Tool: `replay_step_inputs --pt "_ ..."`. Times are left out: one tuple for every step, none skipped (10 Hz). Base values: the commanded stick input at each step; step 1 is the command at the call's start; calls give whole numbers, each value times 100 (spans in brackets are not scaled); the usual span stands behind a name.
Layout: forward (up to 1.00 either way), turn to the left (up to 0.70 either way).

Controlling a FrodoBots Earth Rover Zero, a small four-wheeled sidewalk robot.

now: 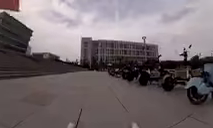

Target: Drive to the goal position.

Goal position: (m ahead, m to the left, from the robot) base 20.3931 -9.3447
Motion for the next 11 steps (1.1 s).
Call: replay_step_inputs --pt "70 0" --pt "70 0" --pt "70 0" --pt "70 0" --pt "70 0" --pt "70 0" --pt "70 0" --pt "70 0" --pt "70 0" --pt "70 0" --pt "70 0"
